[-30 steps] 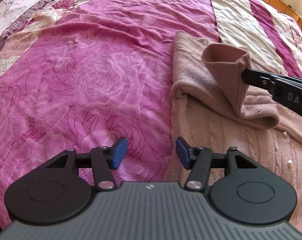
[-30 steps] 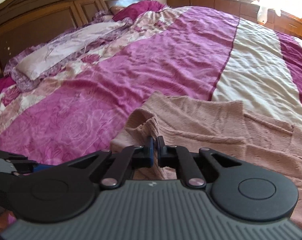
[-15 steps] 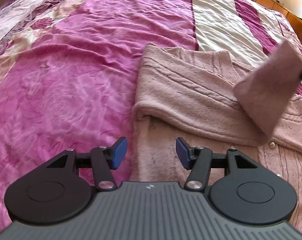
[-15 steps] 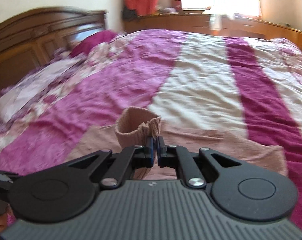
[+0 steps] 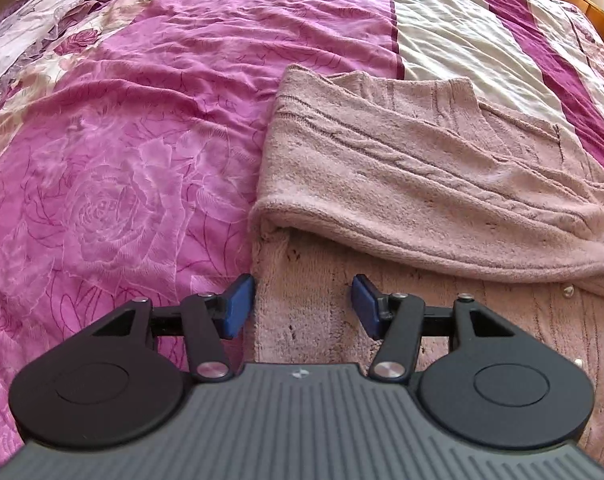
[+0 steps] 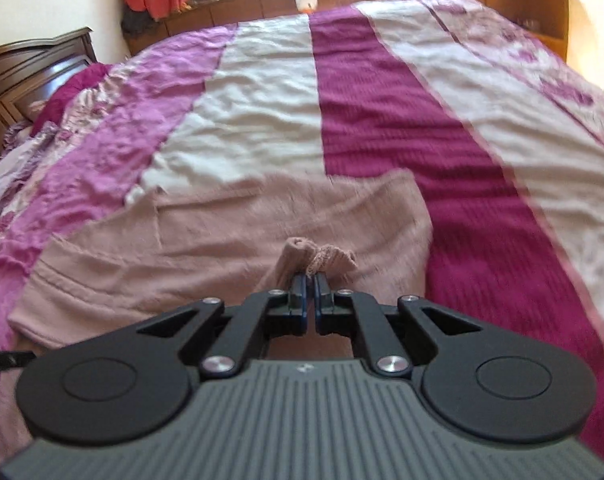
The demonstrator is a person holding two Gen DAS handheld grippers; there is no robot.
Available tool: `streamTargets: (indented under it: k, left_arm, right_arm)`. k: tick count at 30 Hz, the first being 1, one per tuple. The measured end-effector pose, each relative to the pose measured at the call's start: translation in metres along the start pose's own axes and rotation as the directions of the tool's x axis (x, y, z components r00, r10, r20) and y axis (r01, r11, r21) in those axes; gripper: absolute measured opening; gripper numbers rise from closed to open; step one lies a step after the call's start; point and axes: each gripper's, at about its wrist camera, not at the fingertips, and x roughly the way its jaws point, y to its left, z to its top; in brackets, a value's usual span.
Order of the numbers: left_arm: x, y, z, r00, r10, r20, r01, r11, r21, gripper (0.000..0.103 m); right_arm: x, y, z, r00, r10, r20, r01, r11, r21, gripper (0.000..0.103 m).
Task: Fold small clothes
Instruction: 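Fold the held edge across the cardigan body and open the right gripper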
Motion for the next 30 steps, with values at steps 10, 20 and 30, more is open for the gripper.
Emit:
streamTargets:
  k: [10, 20, 30]
  left_arm:
    - [0.007, 0.002, 0.0, 1.0, -0.005, -0.01, 0.005, 1.0, -0.002, 0.063]
    - [0.008, 0.002, 0.001, 1.0, -0.007, -0.01, 0.007, 1.0, -0.011, 0.066]
    - [0.009, -0.004, 0.001, 1.0, 0.017, -0.01, -0.017, 1.0, 0.014, 0.066]
  right_arm:
    - [0.003, -0.014, -0.019, 0.999, 0.004, -0.051, -0.003, 1.0, 0.029, 0.026]
    - [-0.008, -0.016, 0.007, 1.0, 0.007, -0.013, -0.008, 1.0, -0.029, 0.057]
    - [0.04, -0.008, 0.008, 0.988, 0.068, -0.139, -0.068, 0.998, 0.004, 0.015]
